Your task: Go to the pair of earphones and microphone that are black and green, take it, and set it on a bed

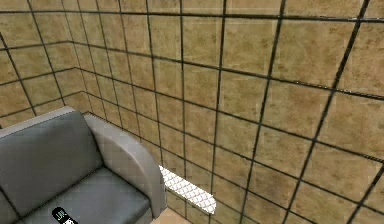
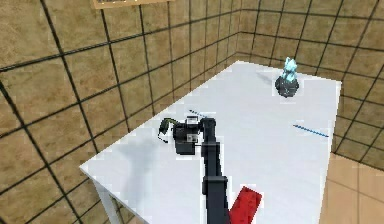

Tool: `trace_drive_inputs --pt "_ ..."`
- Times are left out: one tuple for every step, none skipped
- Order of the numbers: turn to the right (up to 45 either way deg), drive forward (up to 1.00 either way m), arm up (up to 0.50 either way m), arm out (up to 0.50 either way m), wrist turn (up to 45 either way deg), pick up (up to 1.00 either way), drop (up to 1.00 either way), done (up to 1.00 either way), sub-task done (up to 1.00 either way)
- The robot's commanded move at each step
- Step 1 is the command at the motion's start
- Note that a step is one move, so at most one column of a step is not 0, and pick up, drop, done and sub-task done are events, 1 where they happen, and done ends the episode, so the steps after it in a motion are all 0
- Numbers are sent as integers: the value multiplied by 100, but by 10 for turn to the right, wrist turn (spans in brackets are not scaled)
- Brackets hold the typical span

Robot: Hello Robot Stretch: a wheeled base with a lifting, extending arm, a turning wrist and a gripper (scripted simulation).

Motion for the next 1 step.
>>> trace_drive_inputs --pt "0 0 10 0 0 0 0 0 0"
